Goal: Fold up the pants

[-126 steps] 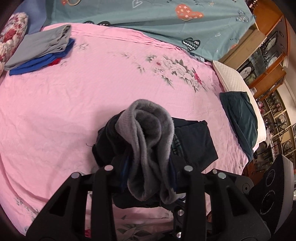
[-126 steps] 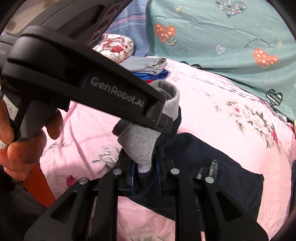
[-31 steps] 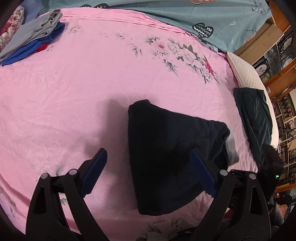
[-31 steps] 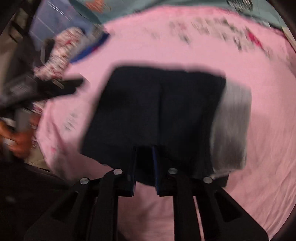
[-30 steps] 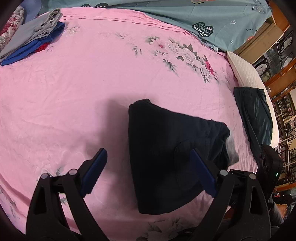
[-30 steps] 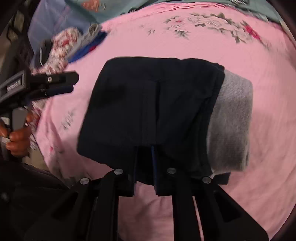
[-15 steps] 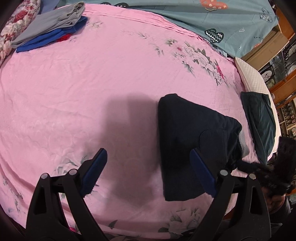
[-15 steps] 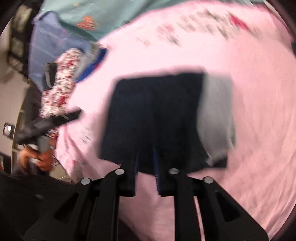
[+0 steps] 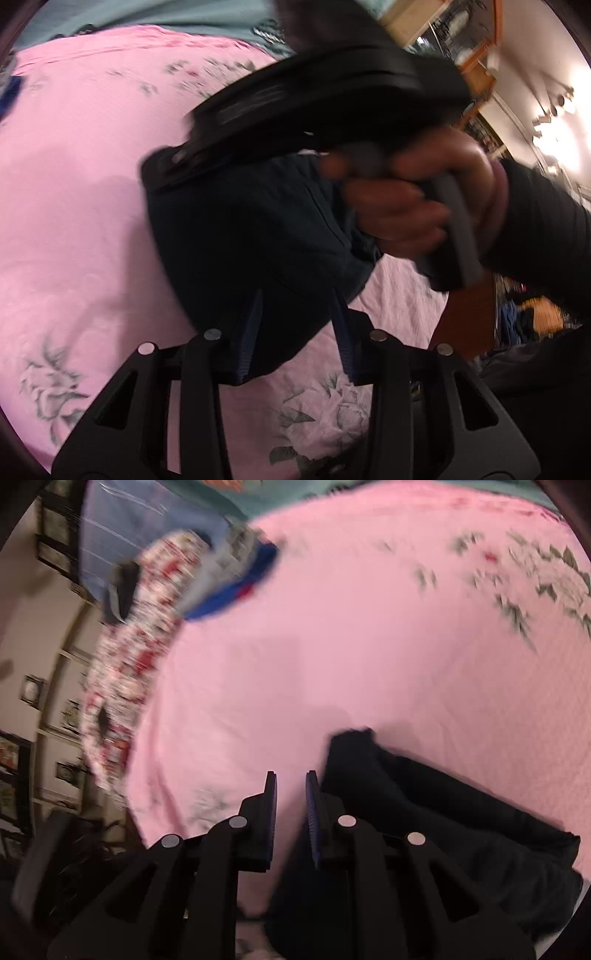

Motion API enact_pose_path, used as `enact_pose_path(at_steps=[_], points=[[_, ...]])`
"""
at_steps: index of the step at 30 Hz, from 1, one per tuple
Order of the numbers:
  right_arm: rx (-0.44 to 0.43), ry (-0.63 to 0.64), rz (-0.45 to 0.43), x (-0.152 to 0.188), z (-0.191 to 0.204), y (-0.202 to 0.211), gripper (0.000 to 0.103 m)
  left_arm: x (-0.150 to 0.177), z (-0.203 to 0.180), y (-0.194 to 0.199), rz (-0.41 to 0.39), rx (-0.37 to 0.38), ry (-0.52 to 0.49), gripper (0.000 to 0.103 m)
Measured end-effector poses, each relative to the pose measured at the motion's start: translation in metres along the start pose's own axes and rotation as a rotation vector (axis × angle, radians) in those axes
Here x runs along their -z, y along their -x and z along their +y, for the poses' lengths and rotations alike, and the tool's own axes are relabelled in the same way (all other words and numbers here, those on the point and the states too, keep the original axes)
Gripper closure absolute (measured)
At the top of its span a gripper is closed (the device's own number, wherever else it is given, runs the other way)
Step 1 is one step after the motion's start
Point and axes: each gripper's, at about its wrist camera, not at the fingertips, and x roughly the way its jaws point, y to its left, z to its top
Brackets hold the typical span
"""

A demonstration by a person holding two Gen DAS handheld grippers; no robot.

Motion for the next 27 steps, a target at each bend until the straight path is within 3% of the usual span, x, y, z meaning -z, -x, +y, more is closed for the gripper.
enact_pose_path(at_steps=[2, 6, 11, 13, 15, 18, 21, 22, 23, 24, 27], points=[[0.046, -0.03, 0.035, 0.004, -0.019, -0.019, 0.103, 0.003, 0.001, -0.022, 0.054, -0.014, -0.01, 0.066], [-0.013, -0.143, 0.006, 0.001, -0.042, -0.02, 0.103, 0.006, 0.006, -0.036, 0.076, 0.006, -0.013, 0.065], [-0.06, -0.166, -0.129, 0.005, -0.032, 0.04, 0.092, 0.002, 0.005, -0.021, 0.076, 0.03, -0.004, 0.064], [-0.096, -0.183, -0.191, 0.018, -0.033, 0.074, 0.09, -0.004, 0.005, -0.005, 0.043, 0.049, 0.016, 0.062], [-0.119, -0.199, -0.224, 0.036, -0.04, 0.098, 0.087, -0.013, 0.0, 0.011, -0.022, 0.044, 0.014, 0.05], [-0.123, -0.258, -0.246, 0.063, -0.062, 0.114, 0.087, -0.022, -0.01, 0.013, -0.069, 0.036, -0.014, 0.043], [-0.073, -0.376, -0.241, 0.089, -0.105, 0.11, 0.087, -0.03, -0.016, -0.02, -0.019, -0.011, -0.031, 0.043], [-0.011, -0.412, -0.218, 0.098, -0.122, 0.101, 0.088, -0.029, -0.016, -0.038, 0.016, -0.05, -0.034, 0.043], [-0.001, -0.429, -0.205, 0.107, -0.133, 0.093, 0.097, -0.028, -0.014, -0.05, 0.041, -0.081, -0.035, 0.043], [-0.021, -0.444, -0.217, 0.113, -0.144, 0.087, 0.103, -0.027, -0.013, -0.057, 0.046, -0.112, -0.043, 0.043], [-0.054, -0.456, -0.234, 0.115, -0.153, 0.082, 0.103, -0.028, -0.024, -0.054, 0.053, -0.176, -0.102, 0.043]])
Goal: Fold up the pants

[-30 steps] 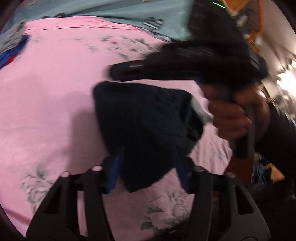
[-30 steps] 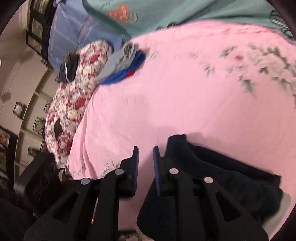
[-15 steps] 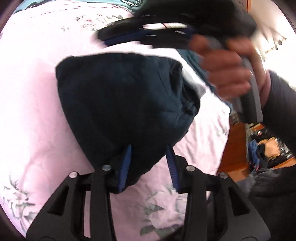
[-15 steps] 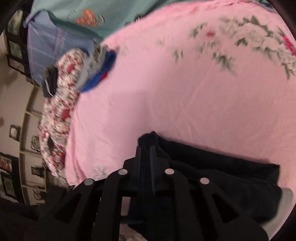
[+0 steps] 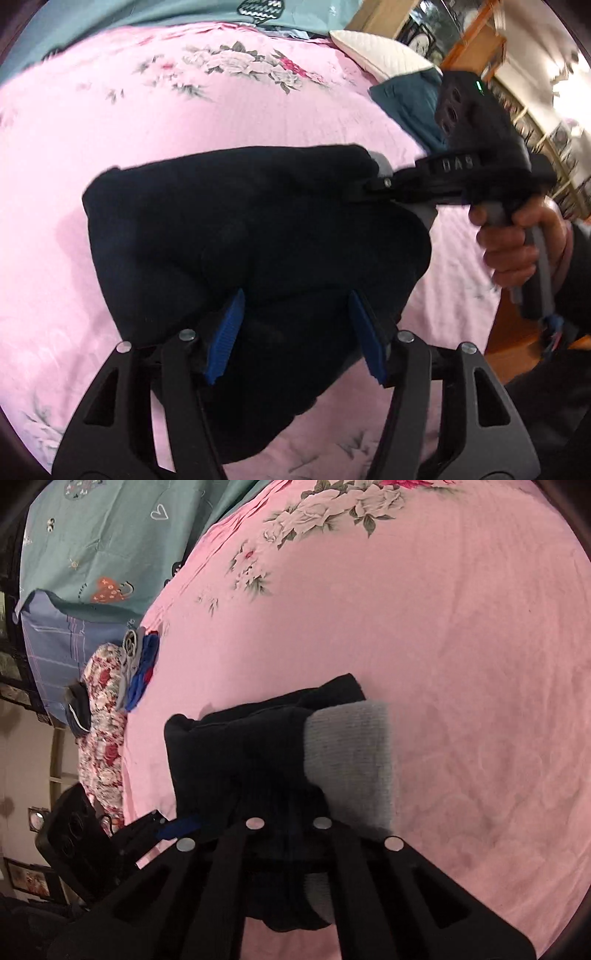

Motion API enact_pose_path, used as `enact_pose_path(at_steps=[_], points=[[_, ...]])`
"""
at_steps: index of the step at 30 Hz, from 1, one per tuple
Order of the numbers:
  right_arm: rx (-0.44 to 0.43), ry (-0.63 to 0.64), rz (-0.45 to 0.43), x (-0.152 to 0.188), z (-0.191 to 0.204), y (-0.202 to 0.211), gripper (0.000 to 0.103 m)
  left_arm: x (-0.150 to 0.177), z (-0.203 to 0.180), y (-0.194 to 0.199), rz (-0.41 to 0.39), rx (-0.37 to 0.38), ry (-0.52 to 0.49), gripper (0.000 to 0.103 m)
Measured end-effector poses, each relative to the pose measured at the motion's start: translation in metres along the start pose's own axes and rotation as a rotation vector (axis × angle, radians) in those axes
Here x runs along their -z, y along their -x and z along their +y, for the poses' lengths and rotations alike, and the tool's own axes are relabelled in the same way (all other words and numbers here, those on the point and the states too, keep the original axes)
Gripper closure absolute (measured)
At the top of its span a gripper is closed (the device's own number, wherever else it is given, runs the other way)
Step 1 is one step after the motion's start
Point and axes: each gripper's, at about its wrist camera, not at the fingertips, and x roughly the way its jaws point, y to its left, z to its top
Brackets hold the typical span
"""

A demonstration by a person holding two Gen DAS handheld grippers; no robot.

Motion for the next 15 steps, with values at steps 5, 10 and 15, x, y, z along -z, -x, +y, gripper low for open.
enact_pose_path(at_steps=[5, 10, 15], points=[[-0.07, 0.125, -0.019, -0.001, 0.032, 0.037, 0.054, -0.026, -0.004, 0.031, -0.051, -0.031, 0.082, 0.033], [-0.133, 0.134, -0.098, -0.007, 0.015, 0.079, 0.044, -0.056, -0.031, 0.02, -0.087, -0.048, 0.111, 0.025], [-0.124, 0.099, -0.1, -0.023, -0.02, 0.087, 0.044, -0.052, -0.046, -0.046, 0.075, -0.191, 0.088, 0.011]])
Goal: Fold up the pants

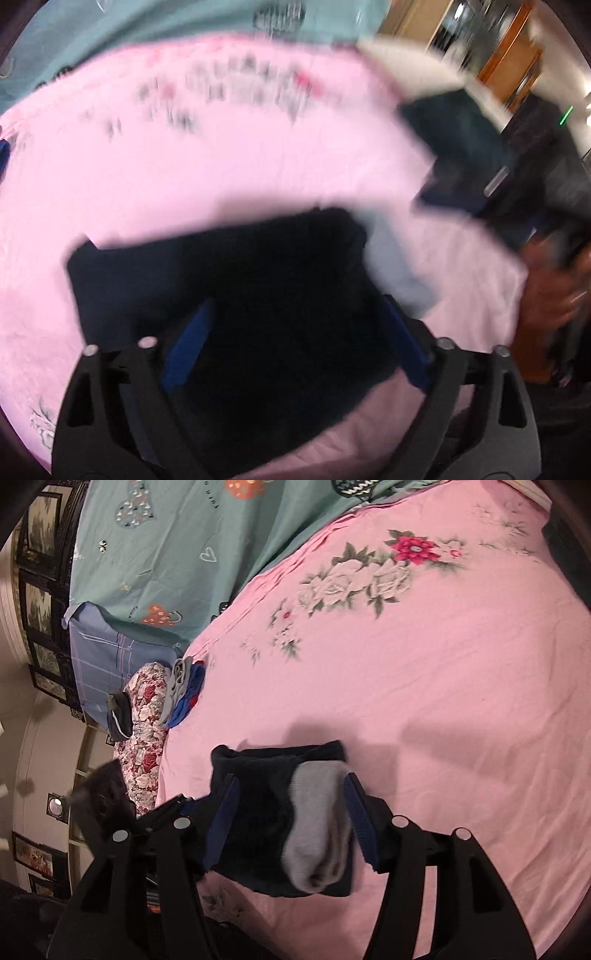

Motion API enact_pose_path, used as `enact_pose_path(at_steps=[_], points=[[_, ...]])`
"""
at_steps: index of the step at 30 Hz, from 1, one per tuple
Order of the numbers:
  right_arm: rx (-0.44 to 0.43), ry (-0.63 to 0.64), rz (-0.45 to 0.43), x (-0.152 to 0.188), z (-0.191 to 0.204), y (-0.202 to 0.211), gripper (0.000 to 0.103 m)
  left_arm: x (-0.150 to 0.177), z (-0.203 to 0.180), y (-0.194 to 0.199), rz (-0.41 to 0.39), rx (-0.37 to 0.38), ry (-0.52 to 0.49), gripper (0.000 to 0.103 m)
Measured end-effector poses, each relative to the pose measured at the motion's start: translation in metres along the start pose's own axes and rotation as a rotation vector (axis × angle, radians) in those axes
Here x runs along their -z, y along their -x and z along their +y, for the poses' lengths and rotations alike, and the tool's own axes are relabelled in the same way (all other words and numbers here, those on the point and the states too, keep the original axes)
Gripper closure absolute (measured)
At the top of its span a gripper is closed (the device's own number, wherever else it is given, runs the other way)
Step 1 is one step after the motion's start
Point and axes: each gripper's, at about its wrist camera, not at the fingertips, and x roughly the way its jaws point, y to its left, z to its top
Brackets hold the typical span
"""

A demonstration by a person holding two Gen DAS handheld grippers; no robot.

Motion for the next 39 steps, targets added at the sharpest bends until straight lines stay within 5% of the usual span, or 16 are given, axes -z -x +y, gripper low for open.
enact_pose_path(at_steps=[2, 4, 9, 13, 17, 23, 28, 33, 36, 39], points=[[-0.001, -0.022, 0.006, -0.004, -0.011, -0.001, 0.044, 0.004, -0.008, -0.006, -0.006, -0.071, -0.056, 0.01], [-0.028, -0.03, 0.02, -0.009, -0.012, -0.002, 0.044, 0.002, -0.007, 0.013, -0.019, -0.062, -0.035, 0.011], [-0.123, 0.138, 0.044, -0.009, 0.033, -0.004, 0.044, 0.022, 0.057, 0.092, -0.169, -0.116, 0.207, 0.01], [-0.098, 0.452, 0.12, 0.012, 0.107, -0.037, 0.044, 0.064, 0.13, 0.133, -0.186, -0.238, 0.468, 0.01], [-0.009, 0.834, 0.23, 0.063, 0.169, -0.085, 0.044, 0.098, 0.171, 0.149, -0.175, -0.319, 0.621, 0.01], [0.027, 1.06, 0.396, 0.118, 0.202, -0.15, 0.044, 0.132, 0.187, 0.158, -0.198, -0.275, 0.706, 0.01], [0.273, 1.339, 0.459, 0.158, 0.193, -0.185, 0.044, 0.15, 0.186, 0.155, -0.196, -0.199, 0.713, 0.01], [0.409, 1.589, 0.428, 0.19, 0.186, -0.193, 0.049, 0.155, 0.189, 0.151, -0.207, -0.142, 0.723, 0.01], [0.435, 1.581, 0.416, 0.185, 0.188, -0.193, 0.069, 0.152, 0.188, 0.149, -0.214, -0.109, 0.714, 0.01], [0.397, 1.477, 0.416, 0.17, 0.192, -0.187, 0.076, 0.148, 0.186, 0.143, -0.207, -0.048, 0.712, 0.01]])
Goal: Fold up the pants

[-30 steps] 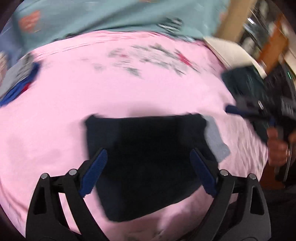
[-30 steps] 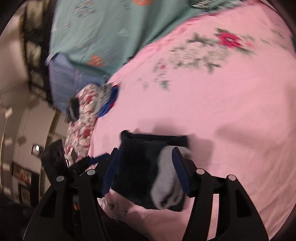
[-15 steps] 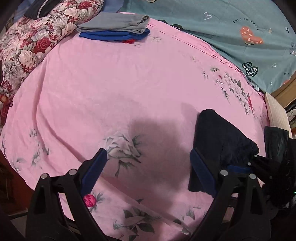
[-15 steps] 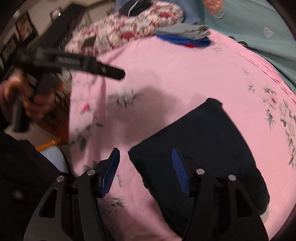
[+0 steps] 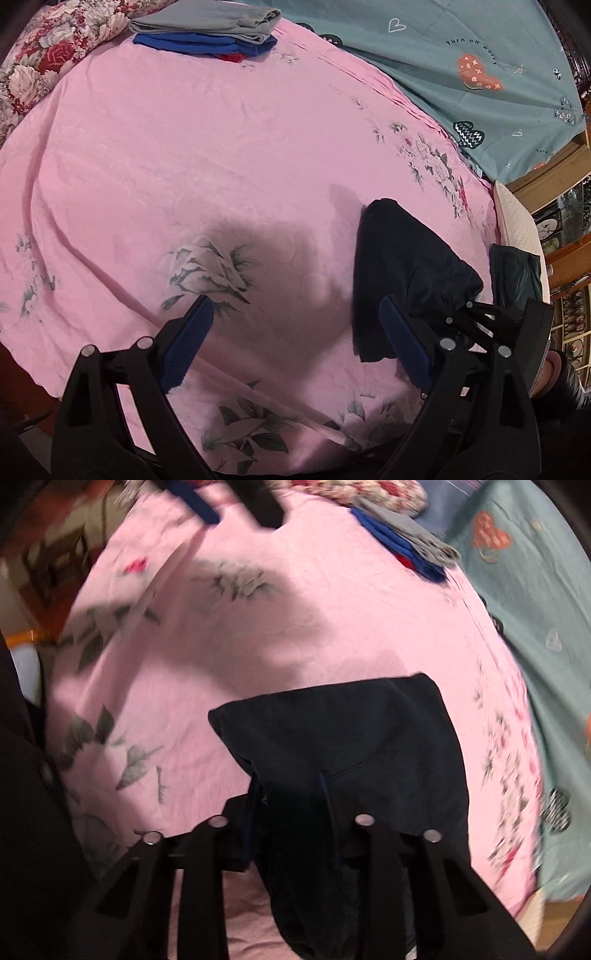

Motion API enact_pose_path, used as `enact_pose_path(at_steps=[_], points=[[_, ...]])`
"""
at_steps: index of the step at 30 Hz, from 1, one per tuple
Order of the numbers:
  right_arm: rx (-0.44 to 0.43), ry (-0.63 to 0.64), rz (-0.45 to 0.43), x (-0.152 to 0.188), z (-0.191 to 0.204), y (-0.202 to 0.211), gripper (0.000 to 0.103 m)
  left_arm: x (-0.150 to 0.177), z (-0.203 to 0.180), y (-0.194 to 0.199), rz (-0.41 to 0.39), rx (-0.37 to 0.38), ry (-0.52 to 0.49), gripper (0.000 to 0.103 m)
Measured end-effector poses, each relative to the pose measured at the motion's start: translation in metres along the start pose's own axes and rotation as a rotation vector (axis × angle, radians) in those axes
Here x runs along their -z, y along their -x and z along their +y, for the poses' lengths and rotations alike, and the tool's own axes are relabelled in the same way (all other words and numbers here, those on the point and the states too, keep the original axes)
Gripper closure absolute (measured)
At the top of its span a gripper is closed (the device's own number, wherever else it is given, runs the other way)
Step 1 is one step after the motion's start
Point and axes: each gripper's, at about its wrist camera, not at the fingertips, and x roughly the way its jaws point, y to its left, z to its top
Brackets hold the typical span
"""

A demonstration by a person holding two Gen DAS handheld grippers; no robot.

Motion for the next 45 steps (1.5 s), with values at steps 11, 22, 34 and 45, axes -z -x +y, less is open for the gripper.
enact_pose_path(at_steps=[11, 22, 34, 45], points=[[-0.056, -0.258, -0.113, 0.009, -0.039, 0.036, 0.079, 0.004, -0.052, -0.057, 0.234, 0.283, -0.034, 0.01], [-0.032, -0.306, -0.174, 0.027, -0.031, 0.048, 0.079, 0.001, -0.079, -0.118, 0.388, 0.408, 0.094, 0.024], [-0.077, -0.666, -0.288, 0.09, -0.094, 0.088, 0.046, 0.003, -0.094, -0.122, 0.359, 0.297, 0.033, 0.063], [-0.23, -0.954, -0.19, 0.183, -0.182, 0.04, 0.045, 0.008, -0.094, -0.126, 0.334, 0.19, 0.069, 0.062]])
